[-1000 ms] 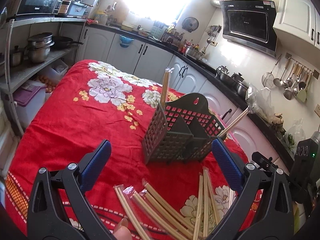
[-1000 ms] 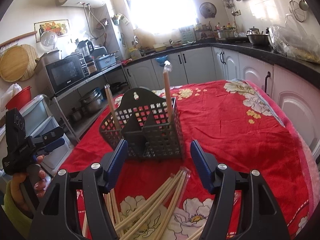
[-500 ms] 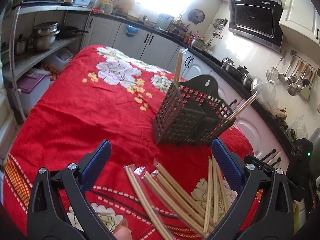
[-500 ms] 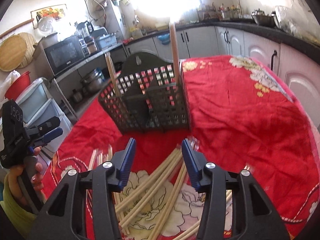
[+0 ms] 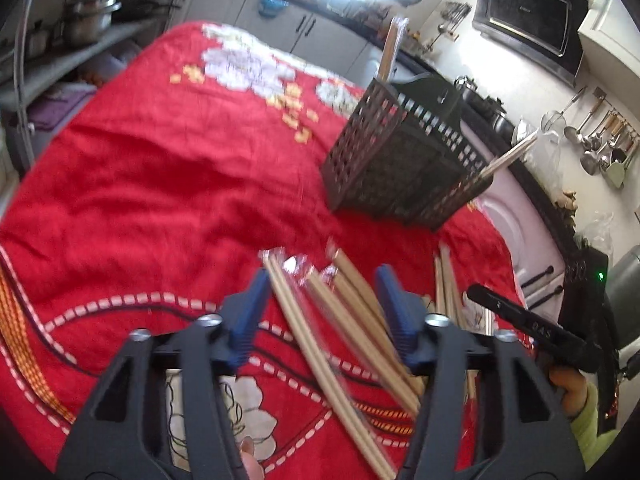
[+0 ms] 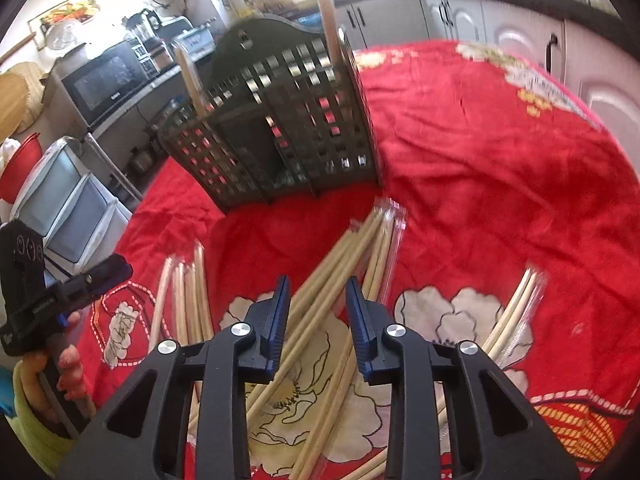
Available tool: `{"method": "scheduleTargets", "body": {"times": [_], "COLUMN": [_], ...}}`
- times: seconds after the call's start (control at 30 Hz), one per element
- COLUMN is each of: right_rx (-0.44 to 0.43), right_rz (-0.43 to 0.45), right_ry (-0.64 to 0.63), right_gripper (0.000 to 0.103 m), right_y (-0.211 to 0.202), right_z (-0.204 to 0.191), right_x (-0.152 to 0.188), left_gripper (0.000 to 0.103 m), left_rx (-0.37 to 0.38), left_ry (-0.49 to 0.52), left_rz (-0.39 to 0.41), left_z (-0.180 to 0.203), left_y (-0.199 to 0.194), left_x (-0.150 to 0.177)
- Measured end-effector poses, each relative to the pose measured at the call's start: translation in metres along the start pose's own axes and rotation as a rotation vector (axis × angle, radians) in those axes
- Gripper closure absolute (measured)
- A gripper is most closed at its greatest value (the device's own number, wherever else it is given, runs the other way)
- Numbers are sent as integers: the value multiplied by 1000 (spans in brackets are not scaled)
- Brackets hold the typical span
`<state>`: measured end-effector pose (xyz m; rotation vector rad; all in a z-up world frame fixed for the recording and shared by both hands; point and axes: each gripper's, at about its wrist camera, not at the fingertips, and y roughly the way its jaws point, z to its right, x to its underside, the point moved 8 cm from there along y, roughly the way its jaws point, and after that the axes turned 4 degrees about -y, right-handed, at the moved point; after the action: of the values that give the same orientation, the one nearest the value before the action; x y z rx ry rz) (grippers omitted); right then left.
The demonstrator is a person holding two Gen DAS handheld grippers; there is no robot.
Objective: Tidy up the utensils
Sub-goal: 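Move both open tools back down to the chopstick bundles, then close the left tool on a wooden chopstick while the right tool grasps another chopstick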
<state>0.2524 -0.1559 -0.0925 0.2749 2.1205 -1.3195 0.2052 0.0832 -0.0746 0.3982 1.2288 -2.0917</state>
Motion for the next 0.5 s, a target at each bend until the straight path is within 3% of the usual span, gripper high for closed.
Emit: {"method": "scheduleTargets", "body": {"times": [0.1, 0.23, 0.5], "right_rx": [17, 39, 44], "right_rz": [-34, -57, -89], "right_ry": [18, 27, 72], "right_gripper": [79, 85, 85], "right_y": [11, 20, 38], "right_z": [5, 8, 16], "right_x": [3, 2, -11], "left_gripper": [74, 74, 73], "left_rx": [-6, -31, -40], "left_ry": [-14, -25, -59], "left_rz": [-47, -74, -105], "left_z": [-8, -14, -23], "left_y": [8, 15, 25], "left_x": [12, 17, 18]}}
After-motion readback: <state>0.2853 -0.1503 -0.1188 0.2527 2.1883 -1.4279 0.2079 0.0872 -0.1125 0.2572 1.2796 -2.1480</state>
